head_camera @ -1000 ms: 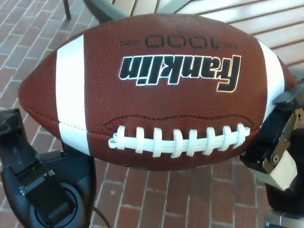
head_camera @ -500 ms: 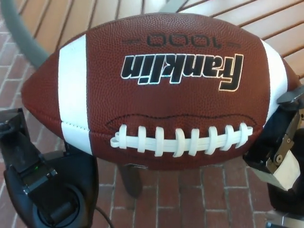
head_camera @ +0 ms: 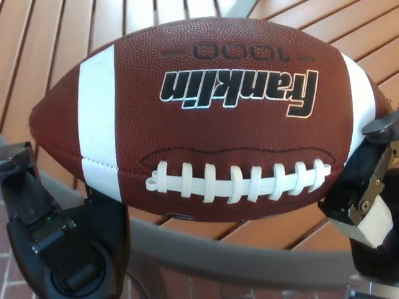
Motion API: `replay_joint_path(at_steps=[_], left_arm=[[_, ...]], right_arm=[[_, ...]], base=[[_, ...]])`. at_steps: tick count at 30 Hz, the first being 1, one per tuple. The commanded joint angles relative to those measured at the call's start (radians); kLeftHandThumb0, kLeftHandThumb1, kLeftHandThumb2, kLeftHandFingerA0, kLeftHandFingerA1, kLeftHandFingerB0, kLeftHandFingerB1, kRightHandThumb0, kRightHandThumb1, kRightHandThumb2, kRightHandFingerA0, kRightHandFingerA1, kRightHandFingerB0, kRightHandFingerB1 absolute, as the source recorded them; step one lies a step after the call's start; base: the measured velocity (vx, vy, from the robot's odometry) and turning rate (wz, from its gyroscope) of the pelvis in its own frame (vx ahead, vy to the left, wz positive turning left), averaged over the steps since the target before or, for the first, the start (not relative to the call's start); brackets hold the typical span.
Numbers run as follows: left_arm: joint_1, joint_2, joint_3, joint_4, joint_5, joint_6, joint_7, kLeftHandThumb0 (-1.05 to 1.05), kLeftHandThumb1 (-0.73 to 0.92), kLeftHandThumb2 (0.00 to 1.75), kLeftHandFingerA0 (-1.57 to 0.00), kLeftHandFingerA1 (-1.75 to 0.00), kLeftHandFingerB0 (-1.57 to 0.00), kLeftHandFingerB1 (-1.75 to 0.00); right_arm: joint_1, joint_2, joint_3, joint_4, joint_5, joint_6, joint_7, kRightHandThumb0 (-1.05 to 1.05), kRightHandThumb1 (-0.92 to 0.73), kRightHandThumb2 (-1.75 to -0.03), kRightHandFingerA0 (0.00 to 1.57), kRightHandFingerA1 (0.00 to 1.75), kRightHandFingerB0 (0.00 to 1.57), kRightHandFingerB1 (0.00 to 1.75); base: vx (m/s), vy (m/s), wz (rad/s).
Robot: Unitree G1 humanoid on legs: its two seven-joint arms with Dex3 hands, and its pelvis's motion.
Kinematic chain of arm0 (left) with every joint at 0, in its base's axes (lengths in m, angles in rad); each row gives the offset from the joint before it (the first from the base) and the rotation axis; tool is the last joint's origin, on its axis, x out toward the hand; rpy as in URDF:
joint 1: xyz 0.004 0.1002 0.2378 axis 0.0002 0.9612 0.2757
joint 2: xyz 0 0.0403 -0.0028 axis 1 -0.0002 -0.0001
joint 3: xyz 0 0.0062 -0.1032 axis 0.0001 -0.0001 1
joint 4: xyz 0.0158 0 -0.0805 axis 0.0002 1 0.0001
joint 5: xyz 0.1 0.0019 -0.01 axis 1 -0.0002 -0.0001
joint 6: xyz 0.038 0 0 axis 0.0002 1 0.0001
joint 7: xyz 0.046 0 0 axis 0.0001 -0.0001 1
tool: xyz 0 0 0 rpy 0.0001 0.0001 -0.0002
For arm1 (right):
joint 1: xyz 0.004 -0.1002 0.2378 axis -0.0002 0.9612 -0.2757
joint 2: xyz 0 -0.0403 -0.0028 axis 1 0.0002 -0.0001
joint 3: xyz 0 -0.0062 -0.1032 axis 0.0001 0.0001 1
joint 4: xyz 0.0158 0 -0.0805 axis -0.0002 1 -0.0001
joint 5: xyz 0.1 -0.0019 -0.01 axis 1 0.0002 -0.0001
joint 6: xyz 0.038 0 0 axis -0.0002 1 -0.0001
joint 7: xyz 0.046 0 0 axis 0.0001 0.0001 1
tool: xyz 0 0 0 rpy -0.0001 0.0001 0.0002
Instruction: Pick up a football using both hands and turn around and walk towards another desk and put it on the desk
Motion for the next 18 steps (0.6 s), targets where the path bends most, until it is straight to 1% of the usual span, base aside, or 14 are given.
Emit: replay_joint_path(at_steps=[1,6,7,8,10,15,18], left_arm=[[-0.032,0.017,-0.117,0.026,0.071,0.330,-0.051,-0.19,0.57,1.29,-0.88,-1.75,-0.69,-1.75],[-0.035,0.020,-0.120,0.035,0.067,0.318,-0.062,-0.19,0.56,1.29,-0.88,-1.75,-0.70,-1.73],[-0.035,0.020,-0.120,0.035,0.067,0.318,-0.062,-0.19,0.56,1.29,-0.88,-1.75,-0.70,-1.73],[-0.033,0.020,-0.121,0.030,0.069,0.322,-0.051,-0.19,0.58,1.25,-0.86,-1.75,-0.69,-1.73],[-0.035,0.020,-0.121,0.026,0.073,0.328,-0.044,-0.19,0.57,1.27,-0.86,-1.75,-0.68,-1.74],[-0.042,0.016,-0.126,0.027,0.073,0.329,-0.048,-0.19,0.59,1.26,-0.86,-1.75,-0.68,-1.74],[-0.040,0.018,-0.129,0.025,0.071,0.331,-0.035,-0.19,0.59,1.26,-0.87,-1.75,-0.69,-1.75]], right_arm=[[-0.025,0.002,0.072,-0.007,0.007,0.068,0.087,-0.15,-0.39,-1.55,1.01,1.74,1.00,1.59],[-0.022,0.000,0.073,-0.006,-0.009,0.068,0.083,-0.13,-0.41,-1.54,1.02,1.74,1.00,1.59],[-0.022,0.000,0.073,-0.006,-0.009,0.068,0.083,-0.13,-0.41,-1.54,1.02,1.74,1.00,1.59],[-0.019,-0.002,0.072,-0.007,0.000,0.067,0.087,-0.13,-0.41,-1.52,1.01,1.74,1.00,1.58],[-0.016,-0.005,0.070,-0.009,0.005,0.066,0.088,-0.14,-0.40,-1.53,1.01,1.74,1.00,1.58],[-0.010,-0.004,0.069,-0.014,0.007,0.067,0.085,-0.15,-0.41,-1.53,1.01,1.74,1.01,1.58],[-0.004,-0.002,0.071,-0.015,0.012,0.065,0.085,-0.14,-0.40,-1.54,1.01,1.74,1.01,1.57]], base=[[0.18,-0.171,-0.35],[0.17,-0.194,-0.22],[0.00,0.000,0.00],[0.00,0.000,0.00],[0.00,0.000,0.00],[0.07,0.073,-0.19],[0.16,0.246,-0.12]])
